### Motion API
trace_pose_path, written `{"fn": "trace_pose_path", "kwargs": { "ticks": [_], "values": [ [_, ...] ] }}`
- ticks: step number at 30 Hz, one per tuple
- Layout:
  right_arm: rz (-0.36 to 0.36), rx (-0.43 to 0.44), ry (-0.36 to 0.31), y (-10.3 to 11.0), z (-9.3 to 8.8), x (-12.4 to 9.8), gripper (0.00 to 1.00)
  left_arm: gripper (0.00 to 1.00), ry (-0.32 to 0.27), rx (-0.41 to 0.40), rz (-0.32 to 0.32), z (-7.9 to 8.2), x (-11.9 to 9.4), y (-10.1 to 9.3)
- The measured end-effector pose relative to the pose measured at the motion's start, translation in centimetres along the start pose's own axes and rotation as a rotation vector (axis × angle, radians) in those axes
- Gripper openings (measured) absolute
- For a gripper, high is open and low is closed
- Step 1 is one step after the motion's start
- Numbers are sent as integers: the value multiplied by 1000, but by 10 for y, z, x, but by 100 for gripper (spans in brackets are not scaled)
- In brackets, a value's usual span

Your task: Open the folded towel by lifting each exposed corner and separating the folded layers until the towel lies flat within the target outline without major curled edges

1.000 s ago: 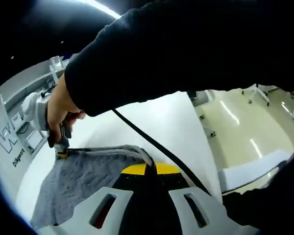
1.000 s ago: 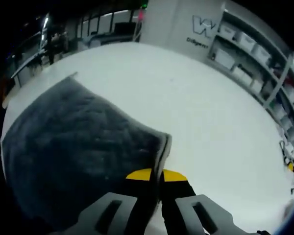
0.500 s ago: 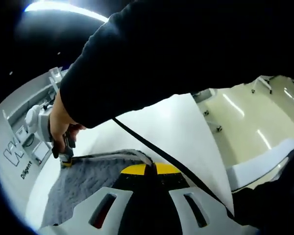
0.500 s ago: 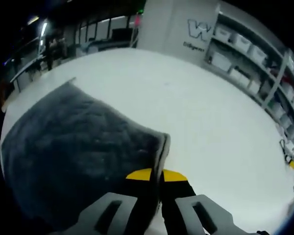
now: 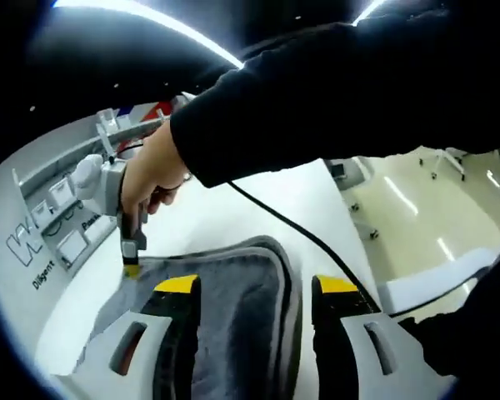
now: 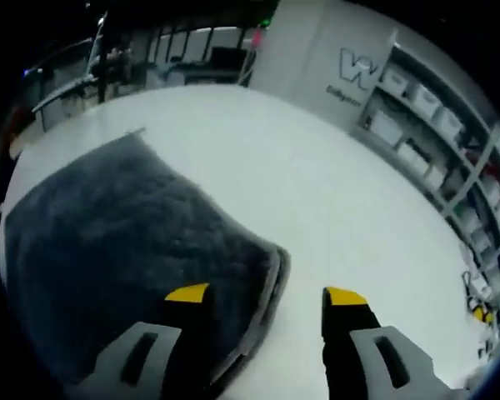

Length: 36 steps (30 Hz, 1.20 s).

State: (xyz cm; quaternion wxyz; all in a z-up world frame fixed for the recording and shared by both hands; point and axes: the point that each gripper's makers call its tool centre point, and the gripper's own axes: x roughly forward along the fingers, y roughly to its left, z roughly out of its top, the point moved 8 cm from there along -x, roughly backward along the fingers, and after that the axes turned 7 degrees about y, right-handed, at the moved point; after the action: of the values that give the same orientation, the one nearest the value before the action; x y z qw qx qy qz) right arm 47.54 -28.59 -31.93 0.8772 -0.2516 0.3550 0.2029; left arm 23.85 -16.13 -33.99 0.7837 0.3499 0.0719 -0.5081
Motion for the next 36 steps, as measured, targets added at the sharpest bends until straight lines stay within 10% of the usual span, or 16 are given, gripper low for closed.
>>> {"fn": "trace_pose_path", "kwargs": {
  "ticks": [6,36],
  "values": [
    [-8,-116,-163,3,28,-21,99,53,28,111,127,-1,3,4],
    [-11,-84,-219,-1,32,-20,76,30,73,265,207,10,26,-23]
  ]
}}
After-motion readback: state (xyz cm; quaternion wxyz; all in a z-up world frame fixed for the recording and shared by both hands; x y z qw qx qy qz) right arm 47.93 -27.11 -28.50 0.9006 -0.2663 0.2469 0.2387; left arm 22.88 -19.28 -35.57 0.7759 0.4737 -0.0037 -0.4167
